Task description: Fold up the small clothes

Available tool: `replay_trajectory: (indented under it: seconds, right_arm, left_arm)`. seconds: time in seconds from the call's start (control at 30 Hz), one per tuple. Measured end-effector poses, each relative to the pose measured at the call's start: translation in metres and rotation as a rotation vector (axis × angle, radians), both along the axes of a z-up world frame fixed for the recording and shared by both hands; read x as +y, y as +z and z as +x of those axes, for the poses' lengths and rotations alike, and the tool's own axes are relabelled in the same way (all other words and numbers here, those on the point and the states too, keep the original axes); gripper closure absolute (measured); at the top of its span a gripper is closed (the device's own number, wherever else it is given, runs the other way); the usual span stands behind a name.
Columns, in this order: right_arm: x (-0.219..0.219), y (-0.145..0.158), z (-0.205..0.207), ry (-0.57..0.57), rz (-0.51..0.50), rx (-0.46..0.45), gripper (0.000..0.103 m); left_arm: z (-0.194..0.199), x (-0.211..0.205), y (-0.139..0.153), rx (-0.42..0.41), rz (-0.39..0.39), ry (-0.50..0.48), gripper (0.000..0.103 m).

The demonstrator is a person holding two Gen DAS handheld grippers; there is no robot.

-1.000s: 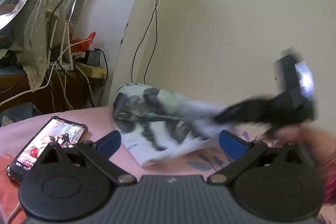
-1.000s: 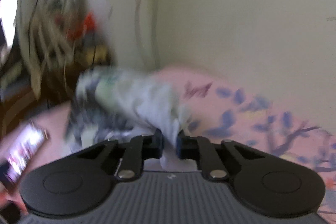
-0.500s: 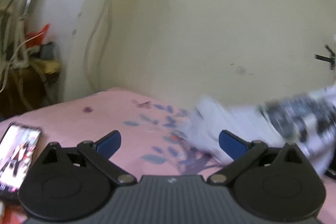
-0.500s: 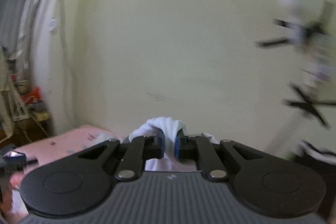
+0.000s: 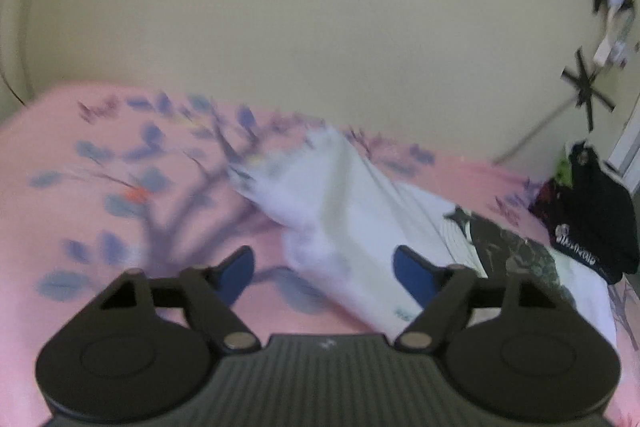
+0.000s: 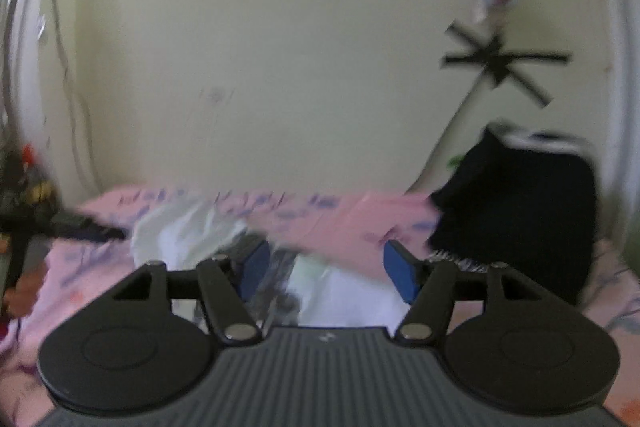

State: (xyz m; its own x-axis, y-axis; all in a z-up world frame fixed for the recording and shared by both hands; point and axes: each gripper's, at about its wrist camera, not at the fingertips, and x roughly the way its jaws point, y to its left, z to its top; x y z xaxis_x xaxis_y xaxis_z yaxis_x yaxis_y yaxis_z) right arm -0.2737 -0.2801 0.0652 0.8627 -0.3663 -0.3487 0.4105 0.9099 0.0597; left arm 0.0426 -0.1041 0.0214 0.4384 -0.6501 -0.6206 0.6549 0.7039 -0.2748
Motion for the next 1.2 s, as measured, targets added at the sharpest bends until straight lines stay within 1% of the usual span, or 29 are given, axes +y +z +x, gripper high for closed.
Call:
replay_trajectory:
  seconds: [0.07,0.1,0.13,0.17,0.2,0.23,0.3,0.37,0.4,0.43,0.5,0.53,0.57,0.6,0.67,0.7,0.77,0.8,0.83,0.87,0.9,0.93,0.97,1.03,1.1,1.13,1.17,1.2]
  right_arm:
    - [-0.007,-0.020,0.021,0.017,0.033,0.072,0.043]
    - [-0.012,-0.031,0.030,0.023,0.056,0.104,0.046]
    - [-0.015,-0.043,0.035,0.036,0.078,0.137,0.064]
    - [-0.017,-0.055,0.044,0.055,0.096,0.188,0.084]
    - [-0.015,-0.061,0.049,0.062,0.089,0.227,0.097]
    - [-0.010,-0.060,0.050,0.074,0.064,0.229,0.103]
    - [-0.003,-0.044,0.043,0.157,0.076,0.186,0.103]
    - [0.004,-0.023,0.028,0.270,0.119,0.127,0.103]
    - [0.007,-0.013,0.020,0.351,0.145,0.109,0.103]
    - [0.011,-0.004,0.009,0.472,0.178,0.090,0.103]
    - [0.020,0.006,-0.020,0.707,0.207,0.025,0.103]
    - [0.022,0.009,-0.032,0.780,0.211,-0.005,0.103]
    - [0.023,0.011,-0.040,0.801,0.209,-0.018,0.103]
    - [0.021,0.013,-0.043,0.791,0.209,-0.021,0.103]
    - [0.010,0.014,-0.042,0.712,0.195,-0.040,0.103]
    - [0.002,0.012,-0.037,0.650,0.194,-0.044,0.103]
    - [-0.014,0.005,-0.022,0.518,0.230,-0.022,0.098]
    - [-0.022,-0.001,-0.013,0.445,0.256,0.004,0.089]
    - [-0.028,-0.010,-0.004,0.382,0.280,0.037,0.066]
    - [-0.031,-0.019,0.004,0.333,0.293,0.069,0.062]
    - [-0.031,-0.029,0.011,0.295,0.282,0.104,0.046]
    - [-0.031,-0.036,0.017,0.281,0.269,0.134,0.038]
    - [-0.030,-0.044,0.021,0.276,0.267,0.156,0.038]
    - [-0.021,-0.057,0.023,0.288,0.311,0.187,0.038]
    - [-0.020,-0.066,0.024,0.302,0.356,0.192,0.039]
    - [-0.016,-0.067,0.024,0.309,0.346,0.179,0.054]
    - [-0.014,-0.068,0.027,0.335,0.350,0.182,0.069]
    - [-0.010,-0.067,0.028,0.357,0.356,0.182,0.087]
  left_arm:
    - [0.006,-0.022,-0.014,0.068,0.040,-0.010,0.086]
    - [0.005,-0.026,-0.019,0.083,0.050,-0.011,0.092]
    - [0.004,-0.029,-0.020,0.082,0.051,-0.005,0.093]
    - [0.002,-0.028,-0.017,0.075,0.040,0.002,0.094]
    - [-0.002,-0.020,-0.008,0.074,0.013,-0.006,0.094]
    - [-0.006,-0.008,0.004,0.079,-0.029,-0.020,0.095]
    - [-0.015,0.029,0.036,0.102,-0.151,-0.074,0.095]
    - [-0.032,0.072,0.070,0.090,-0.252,-0.134,0.095]
    - [-0.045,0.093,0.084,0.065,-0.284,-0.162,0.095]
    - [-0.061,0.117,0.097,0.028,-0.306,-0.191,0.095]
    - [-0.092,0.165,0.116,-0.060,-0.338,-0.243,0.094]
    - [-0.104,0.188,0.121,-0.098,-0.349,-0.246,0.088]
    - [-0.111,0.210,0.124,-0.126,-0.354,-0.217,0.081]
    - [-0.114,0.225,0.125,-0.139,-0.345,-0.172,0.078]
    - [-0.108,0.243,0.121,-0.165,-0.308,-0.008,0.052]
    - [-0.101,0.246,0.120,-0.164,-0.298,0.056,0.050]
    - [-0.077,0.242,0.110,-0.112,-0.297,0.111,0.049]
    - [-0.066,0.236,0.103,-0.084,-0.300,0.124,0.048]
    - [-0.054,0.228,0.095,-0.055,-0.297,0.130,0.048]
    - [-0.042,0.216,0.086,-0.029,-0.279,0.132,0.048]
    - [-0.035,0.204,0.078,-0.012,-0.245,0.136,0.048]
    - [-0.026,0.190,0.069,-0.001,-0.194,0.137,0.046]
    - [-0.016,0.174,0.059,0.012,-0.136,0.137,0.045]
    - [-0.001,0.145,0.034,0.064,-0.039,0.129,0.044]
    - [0.014,0.124,0.003,0.138,0.004,0.092,0.044]
    - [0.019,0.113,-0.007,0.173,0.018,0.079,0.045]
    - [0.022,0.103,-0.017,0.203,0.034,0.070,0.056]
    - [0.017,0.095,-0.022,0.211,0.046,0.064,0.062]
